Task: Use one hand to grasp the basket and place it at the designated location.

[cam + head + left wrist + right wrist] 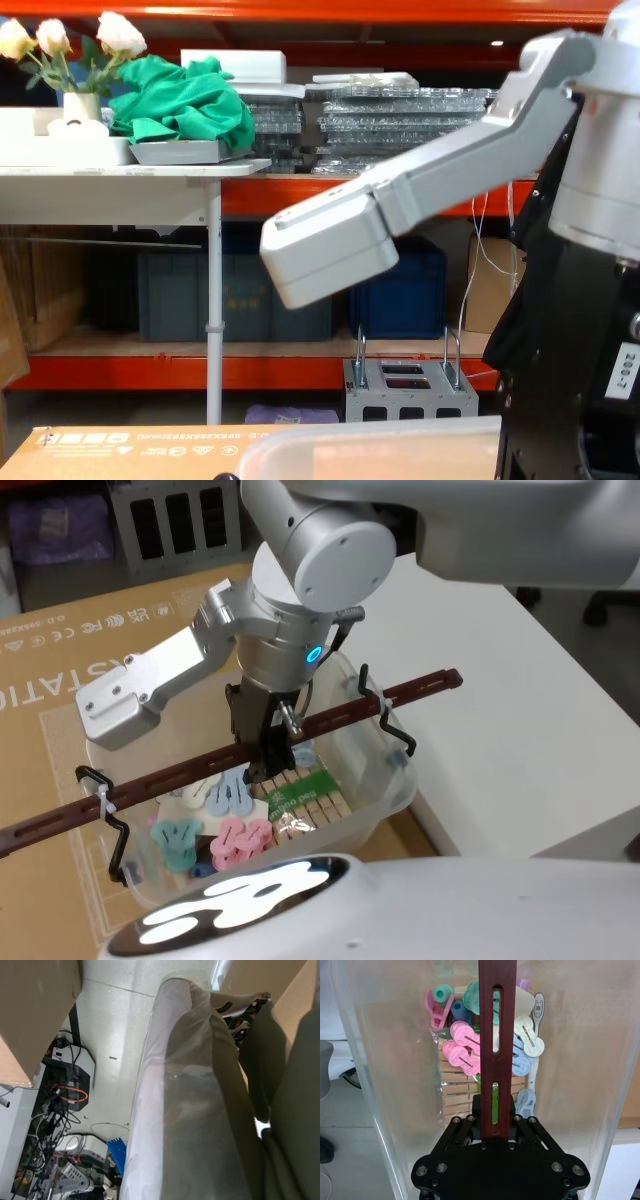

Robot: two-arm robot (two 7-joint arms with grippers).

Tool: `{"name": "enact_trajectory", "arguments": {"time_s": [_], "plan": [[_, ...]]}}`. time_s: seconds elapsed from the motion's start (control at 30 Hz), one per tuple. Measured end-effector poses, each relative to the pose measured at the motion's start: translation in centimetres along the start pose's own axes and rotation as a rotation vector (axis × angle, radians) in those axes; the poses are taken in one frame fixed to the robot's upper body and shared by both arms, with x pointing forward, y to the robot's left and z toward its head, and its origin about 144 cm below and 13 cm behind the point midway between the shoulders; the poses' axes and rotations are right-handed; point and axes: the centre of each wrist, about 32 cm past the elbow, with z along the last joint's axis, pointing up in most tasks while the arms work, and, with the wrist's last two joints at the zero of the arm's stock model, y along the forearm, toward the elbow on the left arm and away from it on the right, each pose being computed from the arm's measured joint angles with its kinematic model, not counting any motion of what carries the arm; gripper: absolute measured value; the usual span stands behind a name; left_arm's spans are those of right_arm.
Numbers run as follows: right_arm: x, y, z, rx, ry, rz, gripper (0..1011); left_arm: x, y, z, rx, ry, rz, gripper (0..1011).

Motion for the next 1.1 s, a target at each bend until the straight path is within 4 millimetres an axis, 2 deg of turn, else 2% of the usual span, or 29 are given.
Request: {"name": "enact_trajectory", "arguments": {"time_s": [0.5, 1.0, 1.1], "plan": [[-0.1, 1.9, -0.1, 0.002, 0.035, 0.019, 229, 0.0, 0.0, 0.0, 0.0, 0.0, 0.0, 0], [-0.1, 3.0, 0.1, 0.007, 0.03, 0.075, 224, 0.0, 0.0, 0.0, 0.0, 0.0, 0.0, 0], [-0.2, 2.9, 0.0, 0.004, 0.036, 0.071, 275, 0.0, 0.0, 0.0, 0.0, 0.0, 0.0, 0]]}}
